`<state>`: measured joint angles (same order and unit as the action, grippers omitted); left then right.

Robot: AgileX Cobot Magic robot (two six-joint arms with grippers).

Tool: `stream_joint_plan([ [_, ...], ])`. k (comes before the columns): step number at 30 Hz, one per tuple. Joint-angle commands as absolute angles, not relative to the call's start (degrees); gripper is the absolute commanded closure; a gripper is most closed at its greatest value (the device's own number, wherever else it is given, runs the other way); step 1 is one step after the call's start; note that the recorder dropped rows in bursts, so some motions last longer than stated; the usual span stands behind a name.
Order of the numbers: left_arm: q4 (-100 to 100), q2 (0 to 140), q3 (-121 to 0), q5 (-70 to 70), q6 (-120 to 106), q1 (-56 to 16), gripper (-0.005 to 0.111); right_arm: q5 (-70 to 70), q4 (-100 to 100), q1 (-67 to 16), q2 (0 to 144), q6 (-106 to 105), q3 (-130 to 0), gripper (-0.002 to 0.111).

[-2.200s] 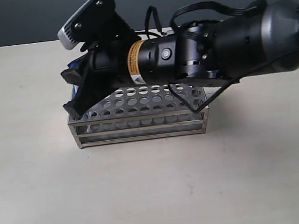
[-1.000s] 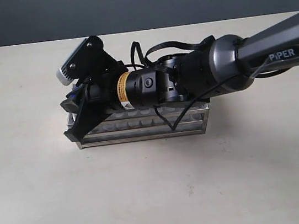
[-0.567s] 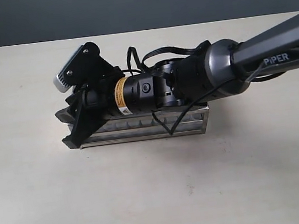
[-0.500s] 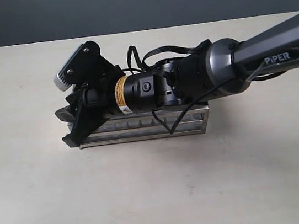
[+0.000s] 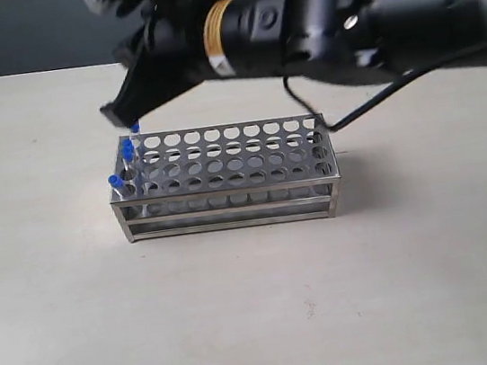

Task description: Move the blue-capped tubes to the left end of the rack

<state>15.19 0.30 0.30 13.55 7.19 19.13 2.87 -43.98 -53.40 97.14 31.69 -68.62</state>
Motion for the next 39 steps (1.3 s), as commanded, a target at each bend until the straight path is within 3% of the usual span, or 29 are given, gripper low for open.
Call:
stream_joint_plan([
  [1,15.19,0.00,0.00,13.47,7.28,18.75,0.106,-7.14,-43.49,-51.89,85.44,28.41,-68.30,0.108],
  [5,15.19,0.00,0.00,13.47,7.28,18.75,0.106,-9.82,-43.28,-47.38,76.17,29.53,-62.67,0.108],
  [14,15.19,0.00,0.00,13.47,7.28,18.75,0.106,-8.65,-43.16,-34.96,50.64,44.00,-35.98,0.108],
  [20,15.19,0.00,0.00,13.47,7.28,18.75,0.106,-9.42,-41.30,-34.42,39.92,48.63,-23.04,0.108],
  [28,15.34,0.00,0.00,13.35,7.28,18.75,0.106,-14.47,-47.82,-34.46,32.67,48.86,-20.55,0.108],
  [31,15.47,0.00,0.00,13.35,7.28,18.75,0.106,-15.83,-44.41,-26.27,19.61,52.30,-19.08,0.108],
  [35,15.47,0.00,0.00,13.35,7.28,18.75,0.106,-13.90,-38.60,-4.97,6.81,52.30,-14.50,0.108],
  [39,15.47,0.00,0.00,13.35,7.28,18.75,0.106,-15.97,-36.94,1.68,3.44,52.30,-13.30,0.108],
])
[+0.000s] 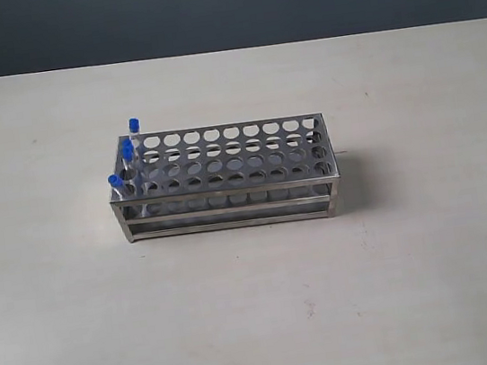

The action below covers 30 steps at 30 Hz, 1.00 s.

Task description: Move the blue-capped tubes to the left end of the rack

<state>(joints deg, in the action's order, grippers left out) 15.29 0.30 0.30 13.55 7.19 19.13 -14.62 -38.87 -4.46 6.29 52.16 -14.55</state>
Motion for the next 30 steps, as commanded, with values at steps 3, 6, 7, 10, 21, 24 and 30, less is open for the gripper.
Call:
stream_joint_plan([
  [3,15.47,0.00,0.00,13.35,7.28,18.75,0.106,-17.89,-37.20,2.72,2.67,52.30,-13.04,0.108],
  [6,15.47,0.00,0.00,13.35,7.28,18.75,0.106,-17.47,-36.78,2.72,2.37,52.06,-10.18,0.108],
  [7,15.47,0.00,0.00,13.35,7.28,18.75,0.106,-17.87,-35.71,2.72,1.83,50.86,-9.07,0.108],
  [10,15.47,0.00,0.00,13.35,7.28,18.75,0.106,-21.74,-24.55,2.72,0.00,37.97,-6.75,0.108],
  [21,15.47,0.00,0.00,13.35,7.28,18.75,0.106,-24.90,-9.81,2.72,0.00,16.72,-3.84,0.108],
  [24,15.47,0.00,0.00,13.35,7.28,18.75,0.106,-23.37,-7.11,2.72,0.00,12.51,-2.14,0.108],
  [30,15.47,0.00,0.00,13.35,7.28,18.75,0.106,-22.46,-5.39,2.72,0.00,11.98,0.00,0.108],
])
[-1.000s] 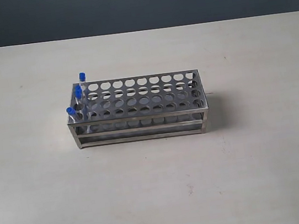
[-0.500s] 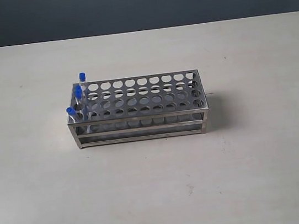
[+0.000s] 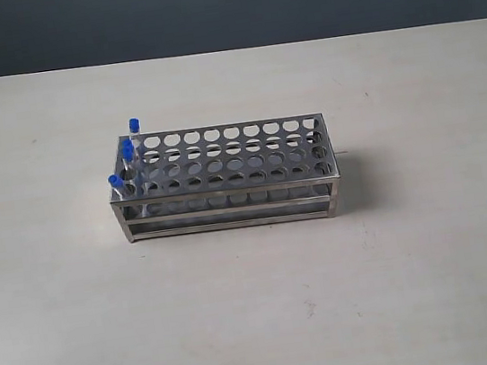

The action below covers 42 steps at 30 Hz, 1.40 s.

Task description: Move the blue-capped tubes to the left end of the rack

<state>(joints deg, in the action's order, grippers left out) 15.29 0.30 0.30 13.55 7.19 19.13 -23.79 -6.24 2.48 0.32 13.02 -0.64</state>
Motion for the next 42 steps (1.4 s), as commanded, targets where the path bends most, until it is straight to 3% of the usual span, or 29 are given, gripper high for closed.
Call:
stream_joint_plan([
  [1,15.47,0.00,0.00,13.35,7.28,18.75,0.106,-22.46,-5.39,2.72,0.00,11.98,0.00,0.108],
  [14,15.47,0.00,0.00,13.35,7.28,18.75,0.106,-20.64,-0.52,2.72,0.00,-0.69,0.00,0.108],
  [42,15.47,0.00,0.00,13.35,7.28,18.75,0.106,-20.64,0.00,2.72,0.00,-0.45,0.00,0.108],
])
